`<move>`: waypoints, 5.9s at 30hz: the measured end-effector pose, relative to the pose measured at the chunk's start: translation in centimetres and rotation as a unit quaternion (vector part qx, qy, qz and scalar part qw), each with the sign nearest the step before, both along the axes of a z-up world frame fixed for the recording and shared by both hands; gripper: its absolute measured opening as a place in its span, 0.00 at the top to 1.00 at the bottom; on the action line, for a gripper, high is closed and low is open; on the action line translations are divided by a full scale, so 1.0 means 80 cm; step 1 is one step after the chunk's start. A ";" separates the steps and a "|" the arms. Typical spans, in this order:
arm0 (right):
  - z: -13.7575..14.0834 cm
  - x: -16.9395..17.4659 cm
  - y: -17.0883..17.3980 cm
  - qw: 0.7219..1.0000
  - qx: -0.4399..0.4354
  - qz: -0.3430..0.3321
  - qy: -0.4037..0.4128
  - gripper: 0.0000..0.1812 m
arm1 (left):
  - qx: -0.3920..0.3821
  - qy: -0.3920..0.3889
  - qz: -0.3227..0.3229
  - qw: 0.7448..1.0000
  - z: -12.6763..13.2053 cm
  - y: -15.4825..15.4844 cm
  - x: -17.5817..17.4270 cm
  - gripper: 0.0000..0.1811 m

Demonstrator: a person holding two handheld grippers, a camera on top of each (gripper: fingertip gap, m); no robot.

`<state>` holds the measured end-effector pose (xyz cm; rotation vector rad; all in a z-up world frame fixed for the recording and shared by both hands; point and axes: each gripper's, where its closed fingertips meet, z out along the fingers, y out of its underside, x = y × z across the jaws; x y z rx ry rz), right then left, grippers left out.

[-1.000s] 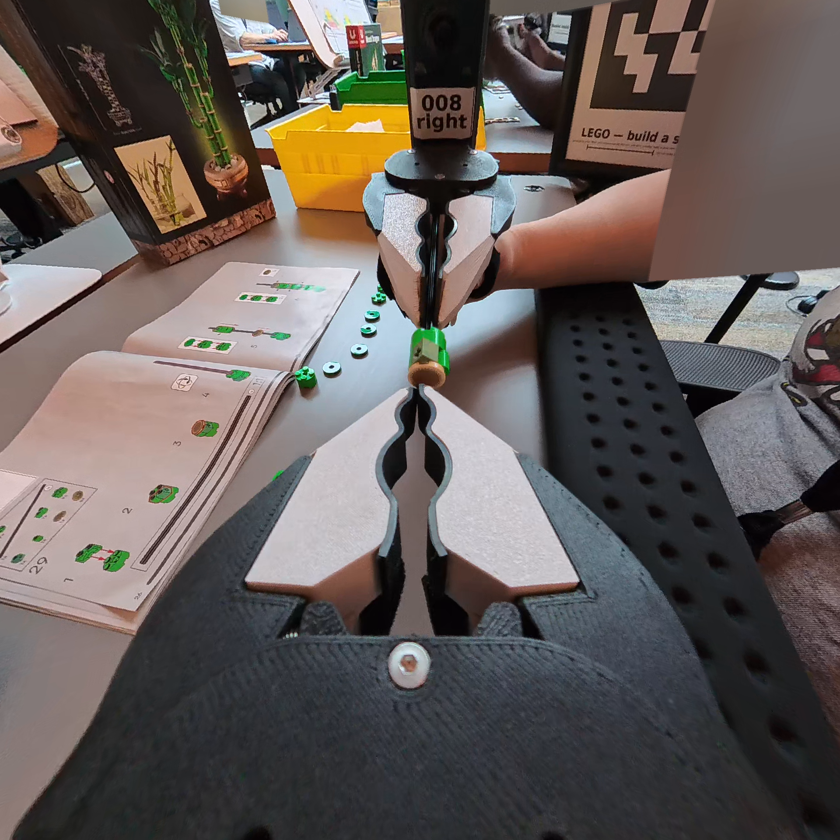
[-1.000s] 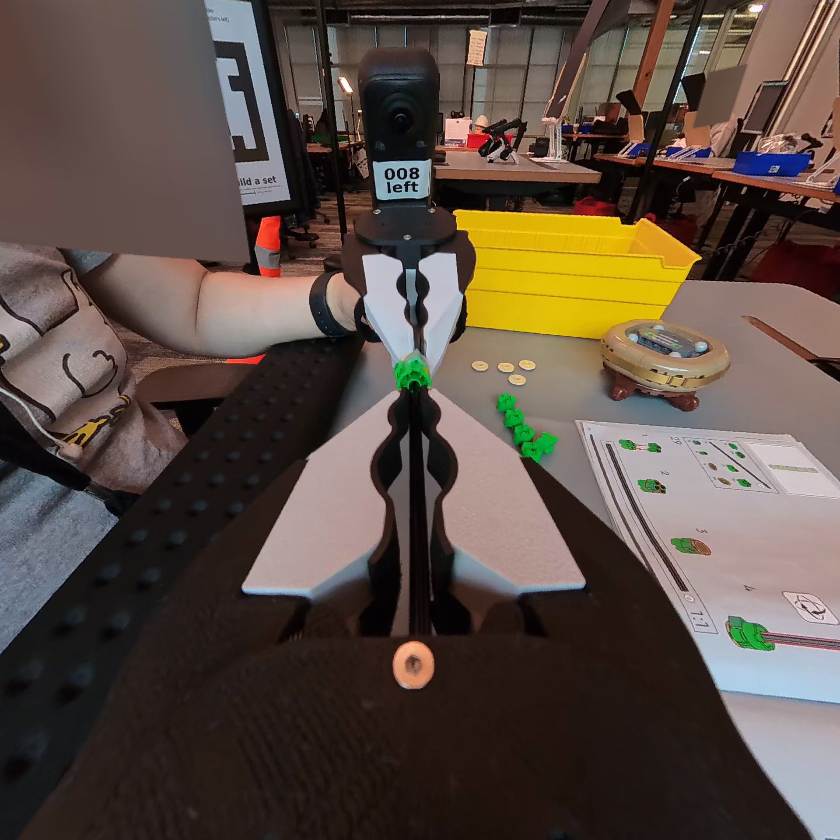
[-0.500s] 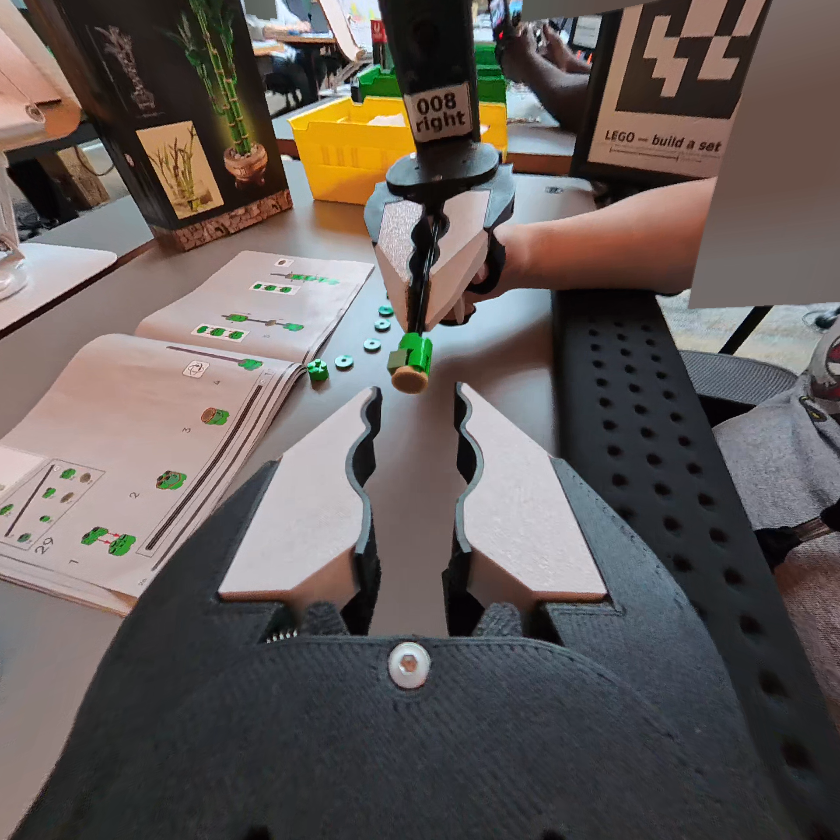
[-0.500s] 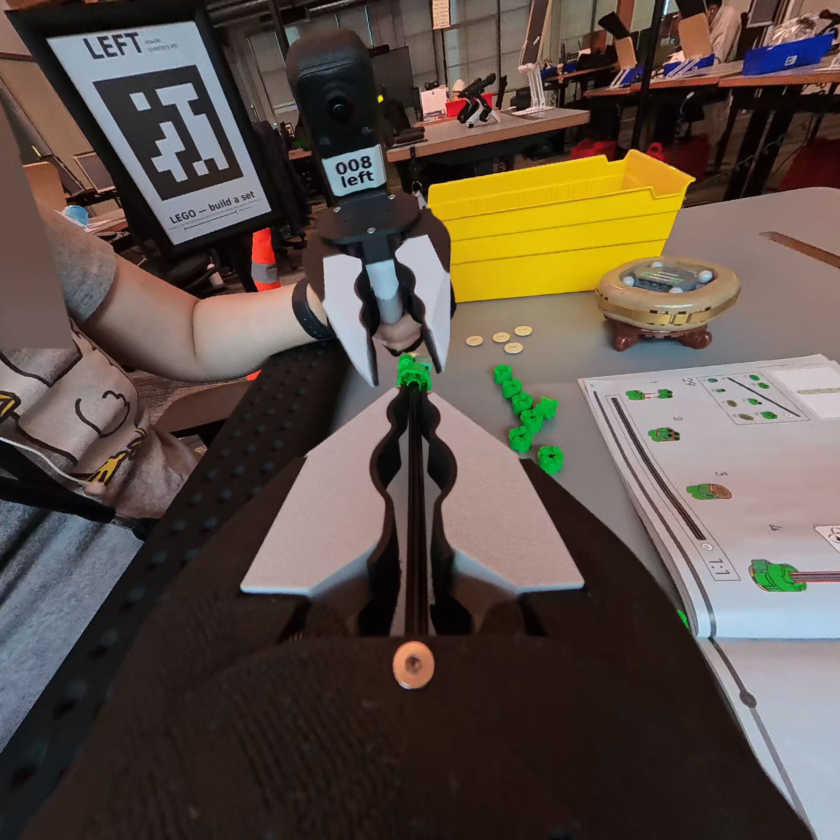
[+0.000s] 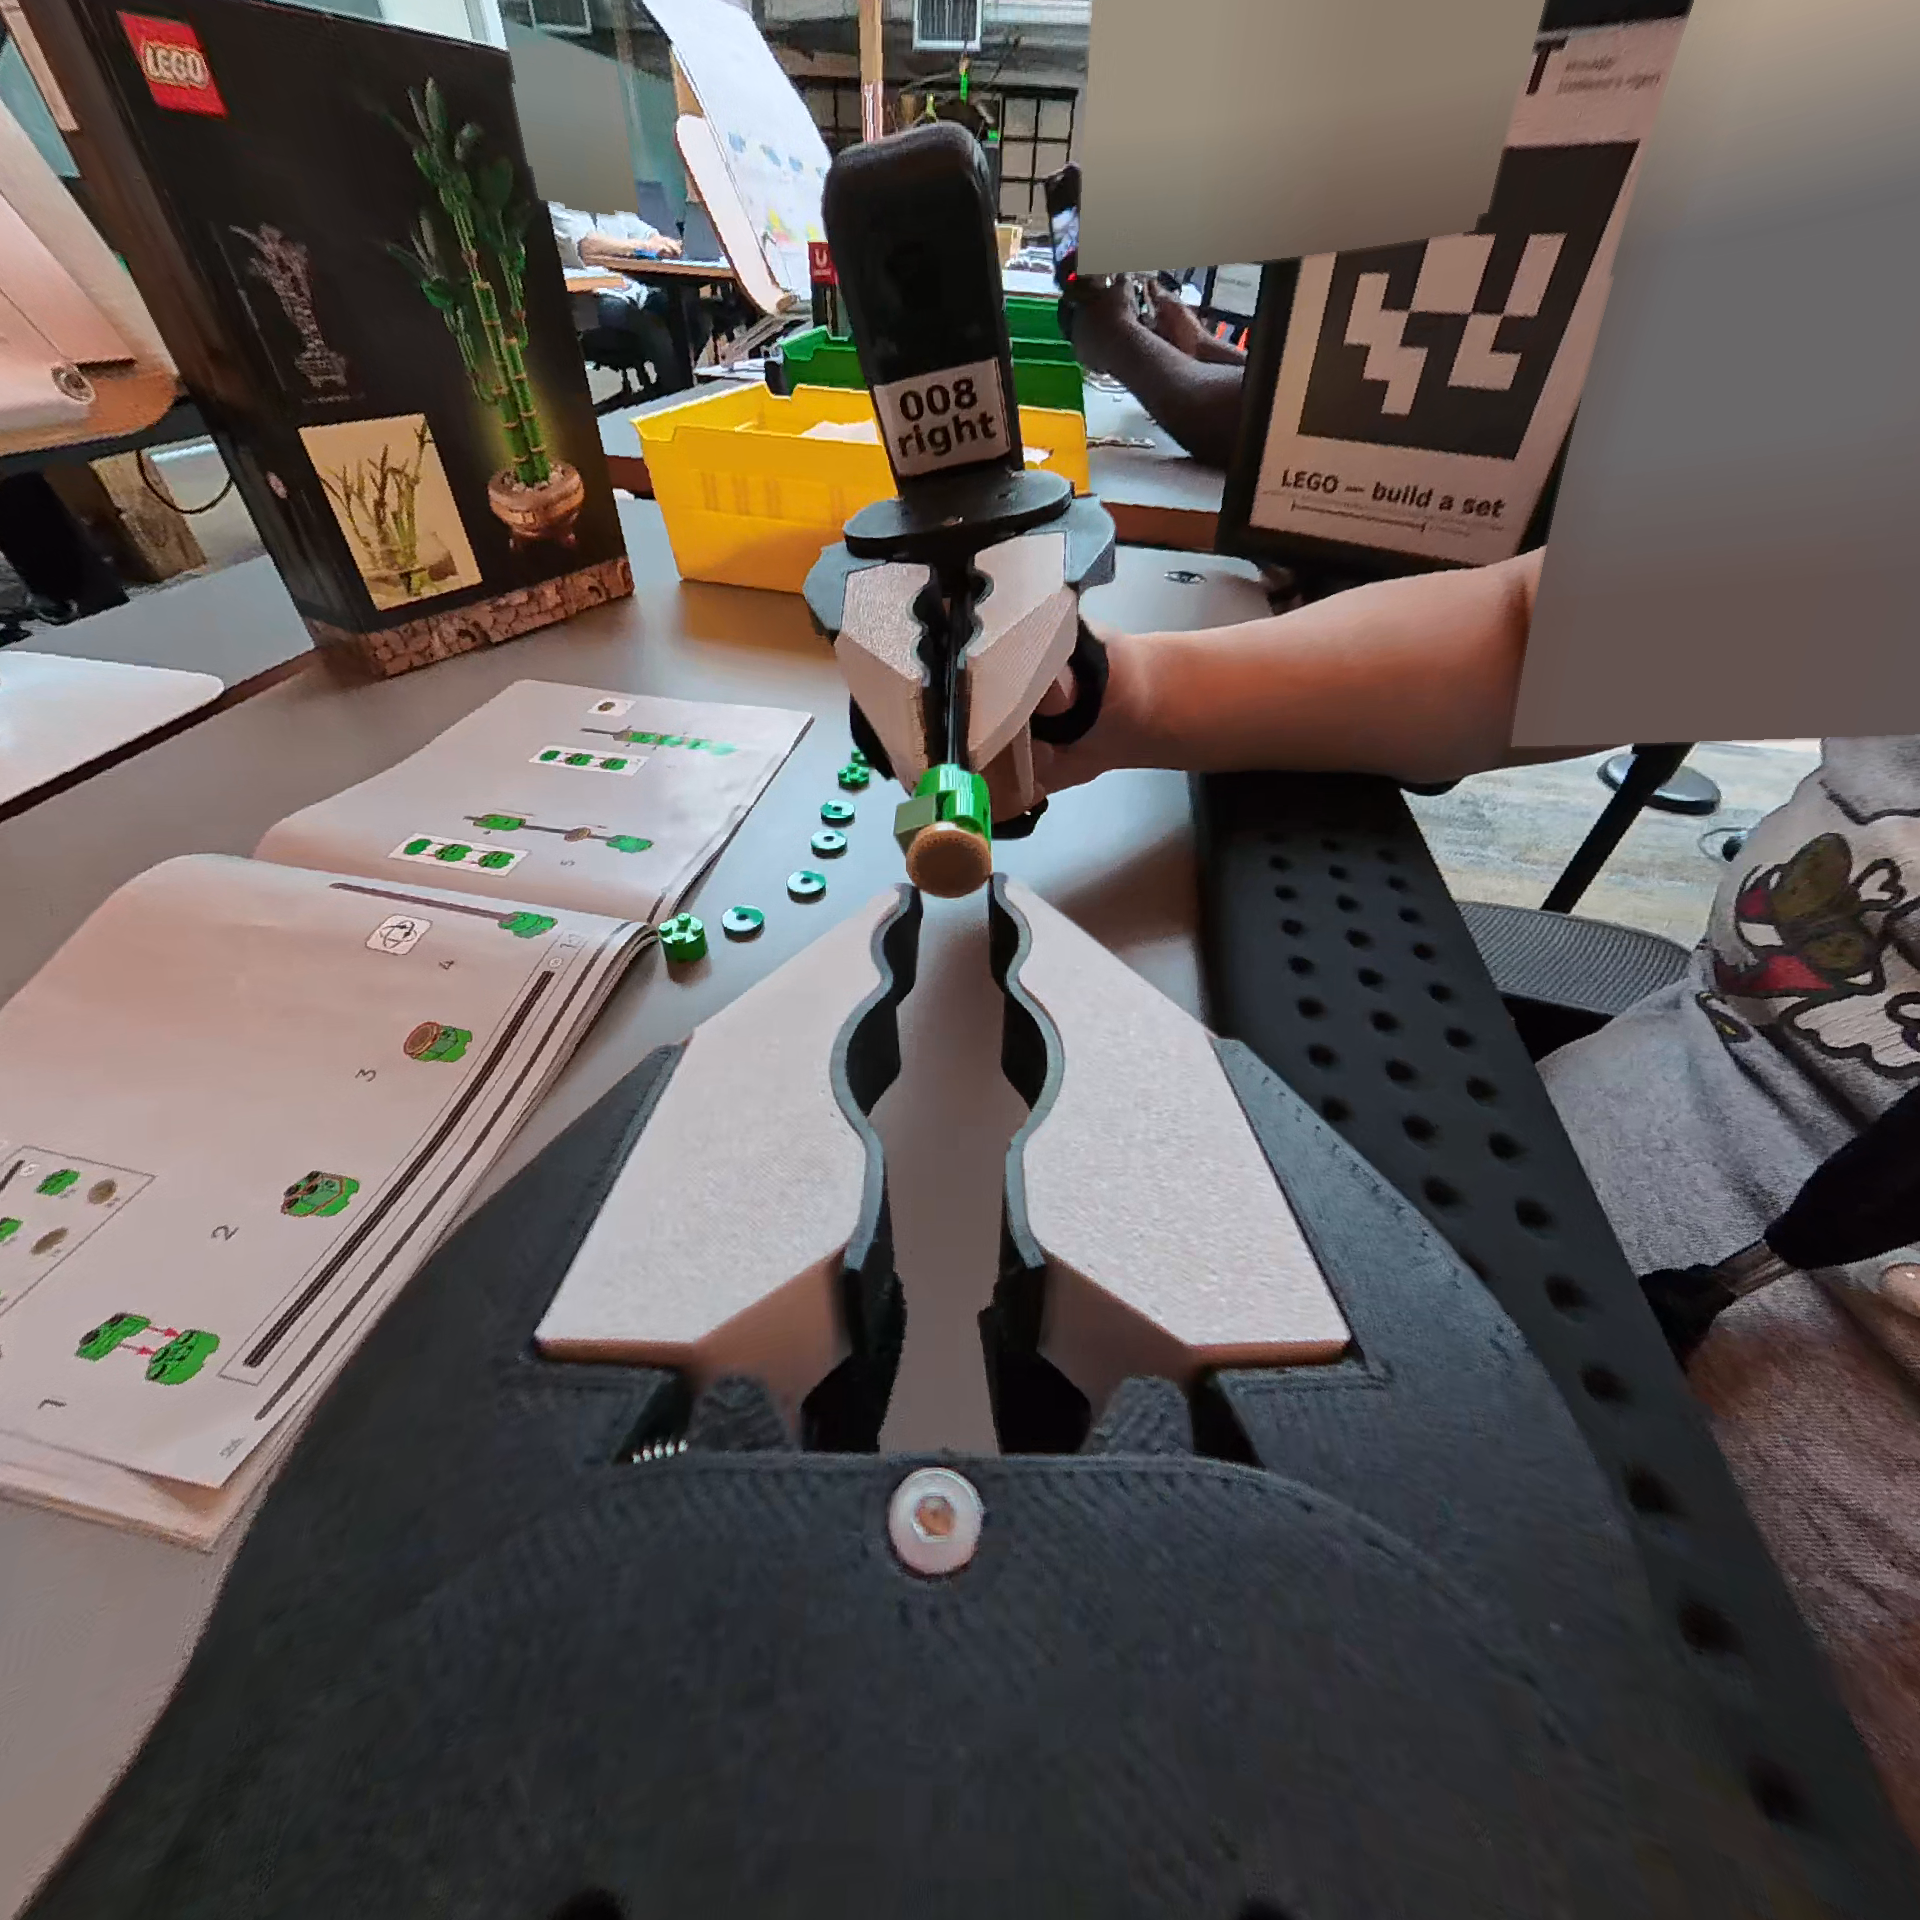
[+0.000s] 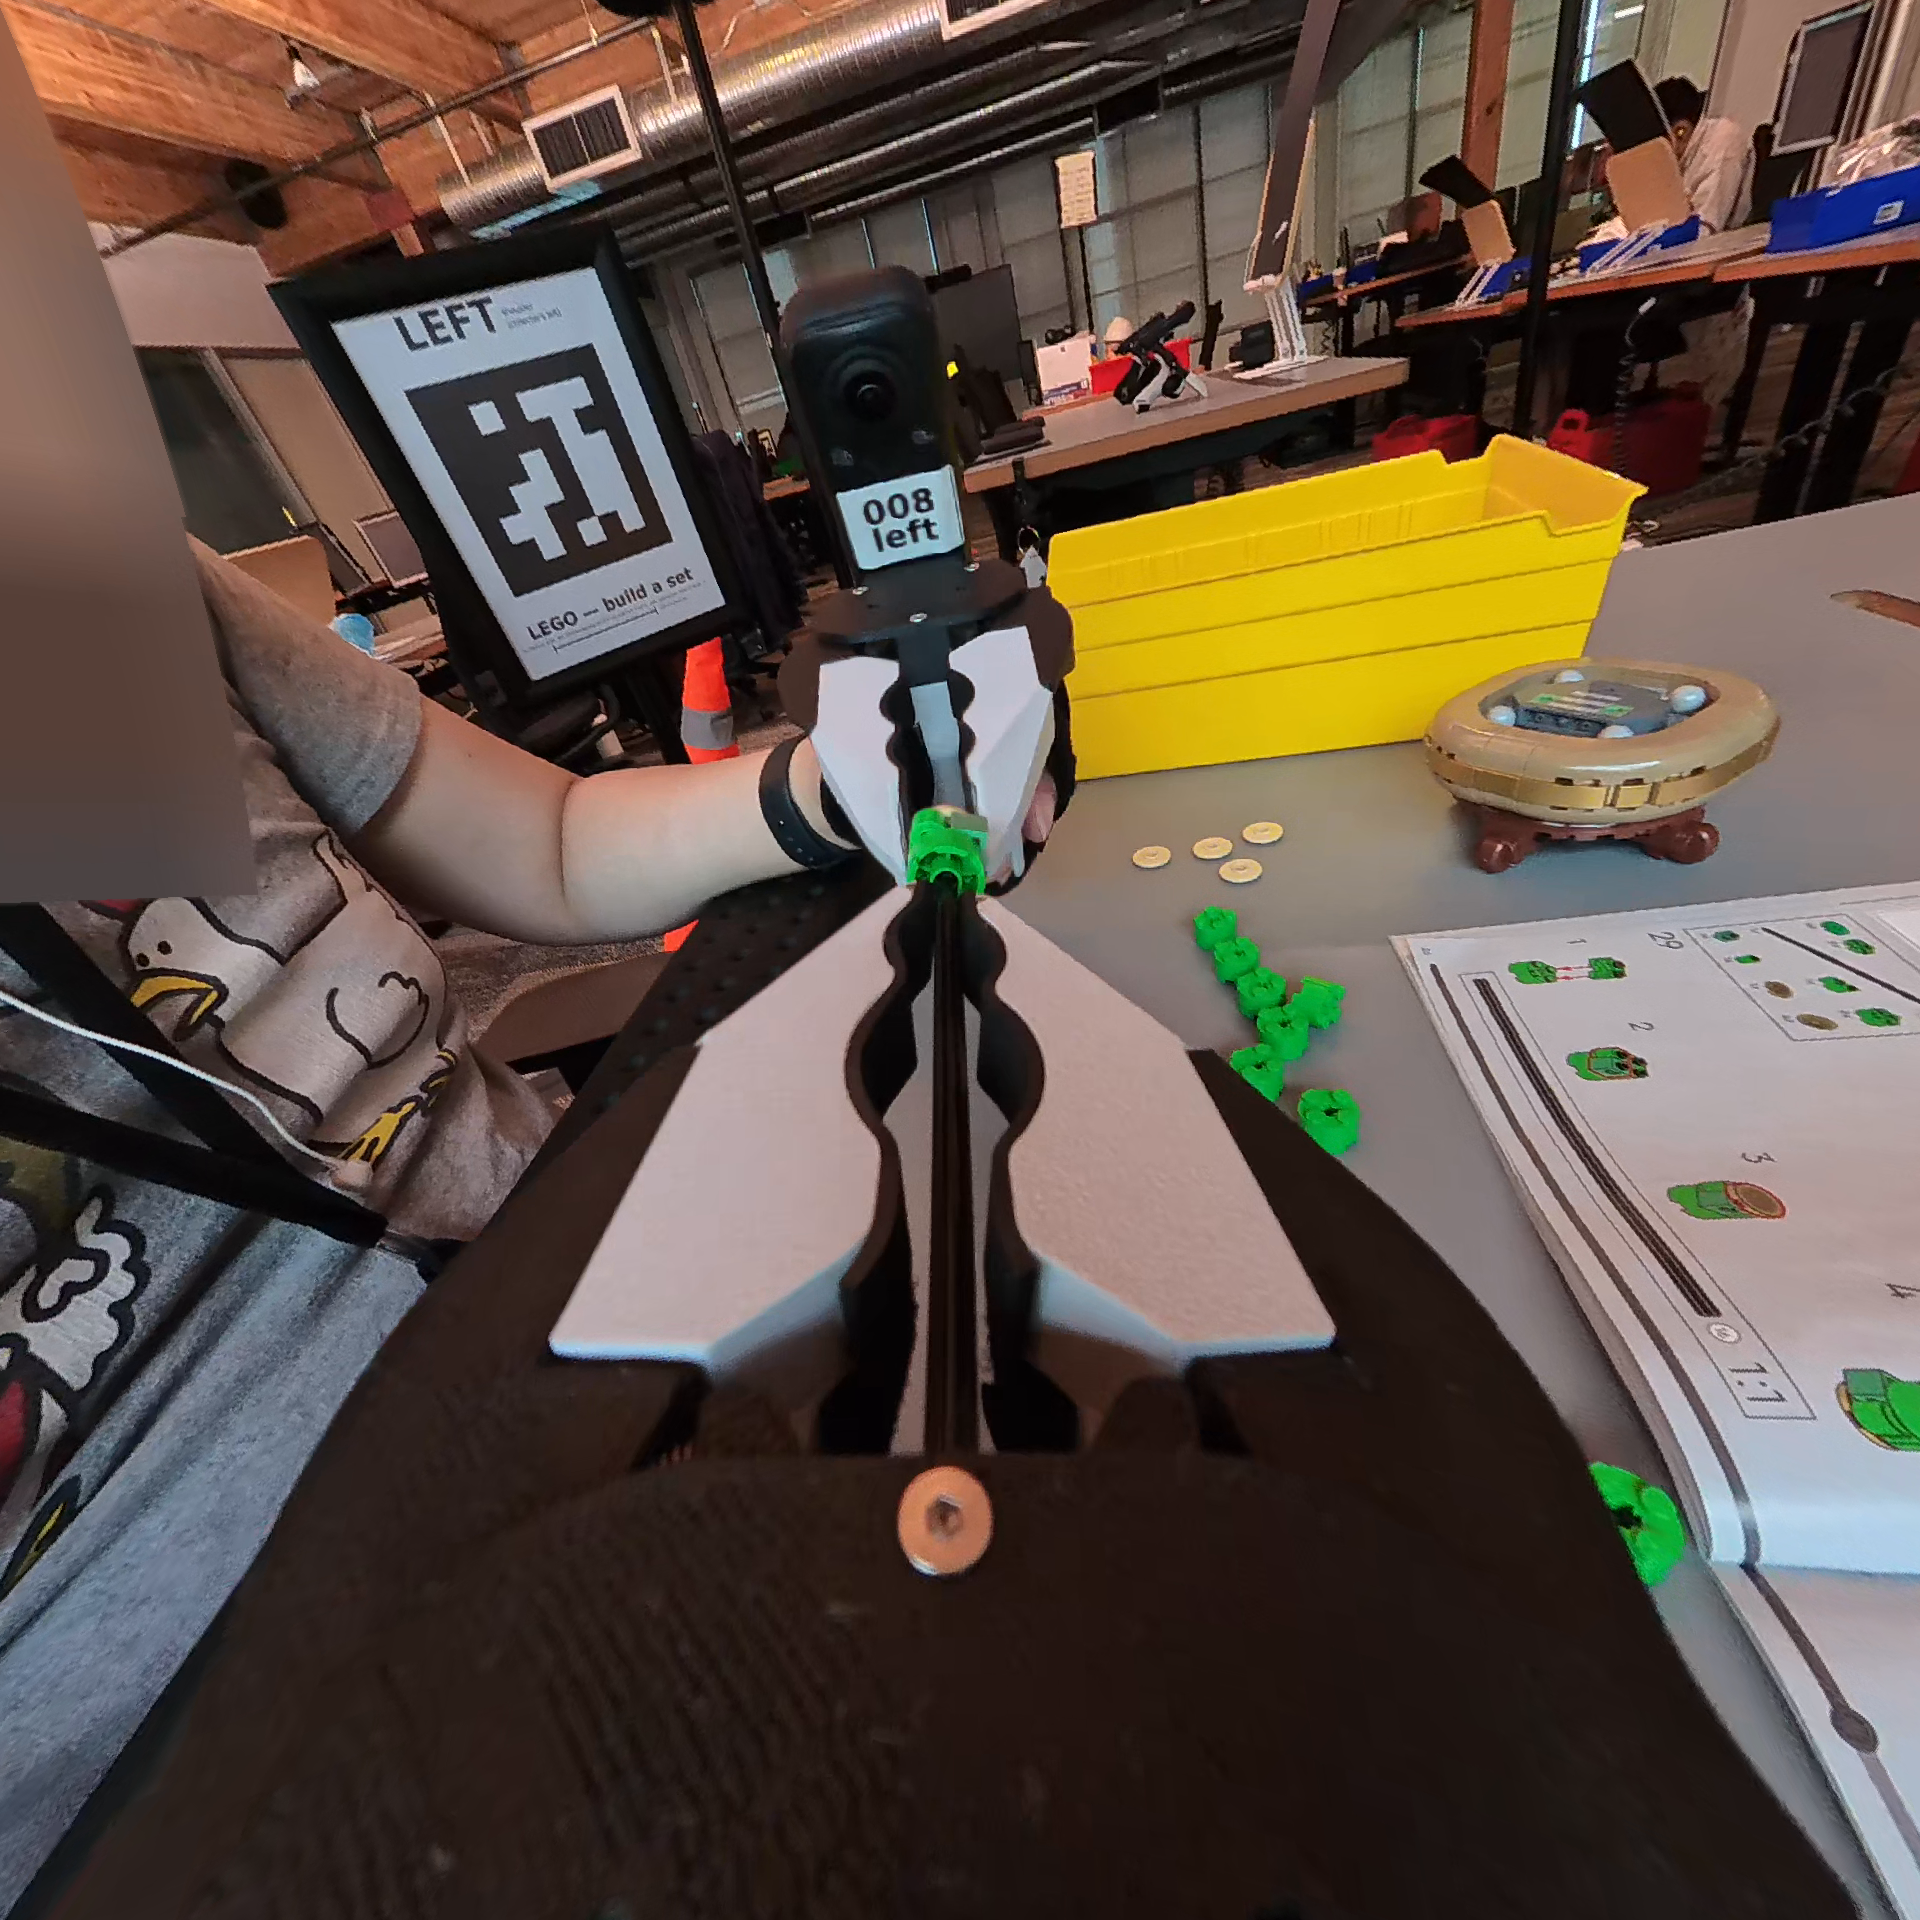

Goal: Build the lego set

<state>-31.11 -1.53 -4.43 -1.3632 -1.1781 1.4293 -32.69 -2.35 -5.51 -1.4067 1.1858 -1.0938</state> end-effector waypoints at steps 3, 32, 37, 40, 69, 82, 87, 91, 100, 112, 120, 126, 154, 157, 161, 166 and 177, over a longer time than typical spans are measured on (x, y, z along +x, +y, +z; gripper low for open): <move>0.001 0.000 0.000 1.000 0.001 -0.001 0.003 0.99 | 0.004 -0.003 0.002 1.000 0.002 0.000 0.001 0.95; -0.031 -0.013 0.003 0.998 -0.001 -0.010 -0.064 0.97 | 0.041 0.105 0.035 0.993 -0.042 0.012 0.012 0.91; 0.020 -0.003 0.025 0.995 -0.013 -0.075 0.060 0.83 | 0.014 0.023 0.075 0.997 -0.003 0.023 0.007 0.91; 0.044 0.006 0.030 0.988 -0.032 -0.090 0.120 0.87 | -0.013 -0.021 0.093 0.995 0.014 0.028 0.008 0.91; 0.044 0.010 0.034 0.986 -0.076 -0.079 0.122 0.99 | -0.070 -0.044 0.089 0.993 0.013 0.027 0.018 0.91; 0.036 0.010 0.031 0.988 -0.093 -0.056 0.106 0.99 | -0.057 -0.023 0.089 0.994 0.008 0.025 0.018 0.92; 0.026 0.010 0.026 0.995 -0.051 -0.049 0.064 0.98 | -0.059 -0.004 0.077 0.995 0.001 0.021 0.017 0.91; 0.020 0.010 0.026 0.996 -0.059 -0.042 0.050 0.99 | -0.063 0.006 0.076 0.995 -0.005 0.021 0.017 0.91; 0.024 0.013 0.025 0.996 -0.066 -0.035 0.044 0.99 | -0.050 -0.001 0.078 0.996 -0.002 0.020 0.020 0.91; 0.034 0.139 0.125 0.958 -0.024 -0.285 -0.001 0.99 | -0.015 0.054 0.133 0.989 -0.020 0.040 0.001 0.74; -0.002 0.111 0.117 0.966 -0.085 -0.238 -0.047 0.98 | -0.008 0.110 0.148 0.983 -0.043 0.050 -0.011 0.81; -0.021 0.088 0.101 0.972 -0.103 -0.194 -0.083 0.99 | 0.026 0.163 0.140 0.976 -0.059 0.047 -0.014 0.98; -0.061 0.069 0.080 0.966 -0.024 -0.165 -0.199 0.99 | 0.086 0.197 0.157 0.964 -0.064 0.053 -0.018 1.00; -0.074 0.060 0.072 0.956 0.016 -0.161 -0.246 0.98 | 0.082 0.201 0.160 0.963 -0.066 0.054 -0.020 1.00; -0.081 0.051 0.063 0.945 0.059 -0.156 -0.282 0.98 | 0.078 0.200 0.160 0.964 -0.066 0.055 -0.021 1.00; -0.076 0.044 0.053 0.948 0.073 -0.143 -0.276 0.98 | 0.072 0.206 0.151 0.964 -0.072 0.052 -0.018 1.00; -0.041 -0.003 -0.001 0.973 0.124 -0.068 -0.181 0.98 | -0.004 0.124 0.057 0.991 -0.056 0.013 0.018 0.86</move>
